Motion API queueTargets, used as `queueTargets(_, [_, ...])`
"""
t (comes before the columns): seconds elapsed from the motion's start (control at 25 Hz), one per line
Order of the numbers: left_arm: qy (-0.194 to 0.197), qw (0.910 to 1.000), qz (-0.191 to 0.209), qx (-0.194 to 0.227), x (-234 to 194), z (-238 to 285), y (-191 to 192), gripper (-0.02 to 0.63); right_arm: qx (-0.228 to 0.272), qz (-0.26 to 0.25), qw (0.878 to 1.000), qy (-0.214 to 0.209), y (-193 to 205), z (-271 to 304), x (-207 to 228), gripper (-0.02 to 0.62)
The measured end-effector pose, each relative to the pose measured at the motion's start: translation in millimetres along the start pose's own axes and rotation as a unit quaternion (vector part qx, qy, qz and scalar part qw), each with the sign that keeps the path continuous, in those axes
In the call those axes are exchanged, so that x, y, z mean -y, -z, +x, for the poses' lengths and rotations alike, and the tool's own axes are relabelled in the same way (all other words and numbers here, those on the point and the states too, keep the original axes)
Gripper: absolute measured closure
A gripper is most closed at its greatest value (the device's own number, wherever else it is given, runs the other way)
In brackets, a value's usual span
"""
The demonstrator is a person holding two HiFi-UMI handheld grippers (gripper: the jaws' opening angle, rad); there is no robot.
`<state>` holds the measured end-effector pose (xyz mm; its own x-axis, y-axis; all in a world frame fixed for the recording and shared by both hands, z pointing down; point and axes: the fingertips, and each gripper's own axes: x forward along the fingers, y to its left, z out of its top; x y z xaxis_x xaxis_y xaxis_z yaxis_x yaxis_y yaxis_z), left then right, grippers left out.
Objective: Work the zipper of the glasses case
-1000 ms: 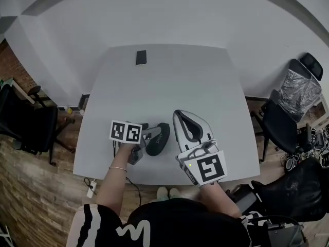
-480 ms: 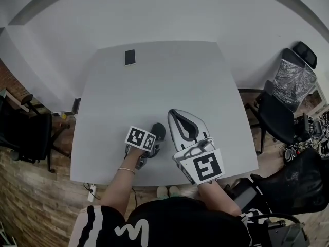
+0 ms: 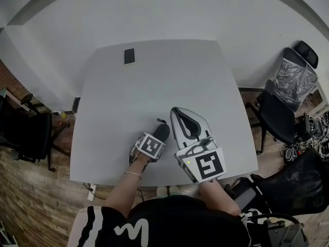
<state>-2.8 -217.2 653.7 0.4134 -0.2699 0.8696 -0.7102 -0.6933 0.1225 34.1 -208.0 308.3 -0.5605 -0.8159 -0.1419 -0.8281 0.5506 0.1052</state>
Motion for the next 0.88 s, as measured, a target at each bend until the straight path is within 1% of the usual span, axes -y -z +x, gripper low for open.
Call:
queueTargets(0.12, [-0.005,0.9998,-0.009,0.019,-3.8,-2.7,-3.1,0.325,0.005,0.002,1.000,-0.002,0.2,1.7,-1.2,0.589])
queueTargets(0.24, [-0.004,0.9986,-0.016,0.051,-5.7,-15.3,-10.7,0.333,0.009,0.003,1.000,-0.001,-1.4,2.1,-0.2,0.589])
queueTargets(0.32, [0.000,0.9958,-0.021,0.089,-9.8,-28.9,-21.9,0.334,0.015,0.002,1.000,0.003,-7.7,2.4,3.3,0.589])
queueTargets(0.4, [0.004,0.9888,-0.013,0.149,-15.4,-56.8,-45.2,0.336,0.022,-0.004,1.000,0.009,-15.5,1.6,8.9,0.589])
queueTargets(0.44, [0.007,0.9830,-0.001,0.184,-17.6,-75.4,-60.3,0.336,0.025,-0.011,1.000,0.012,-18.4,0.9,12.0,0.589])
queueTargets(0.52, [0.018,0.9676,0.028,0.250,-21.0,-117.5,-90.8,0.337,0.025,-0.034,0.999,0.015,-20.3,0.1,17.0,0.589])
queueTargets(0.64, [0.030,0.9415,0.082,0.325,-19.1,-183.9,-125.2,0.337,0.022,-0.076,0.997,0.010,-22.7,0.3,17.6,0.589])
queueTargets(0.76, [0.049,0.9158,0.154,0.368,-2.1,-242.7,-145.2,0.337,0.024,-0.128,0.991,-0.009,-30.3,4.3,8.5,0.588])
queueTargets(0.8, [0.053,0.9085,0.176,0.375,3.9,-258.9,-149.4,0.336,0.022,-0.147,0.989,-0.016,-31.2,6.5,4.4,0.589])
queueTargets(0.88, [0.053,0.8970,0.218,0.381,15.3,-284.7,-154.9,0.336,0.009,-0.180,0.983,-0.030,-28.7,12.0,-4.6,0.588])
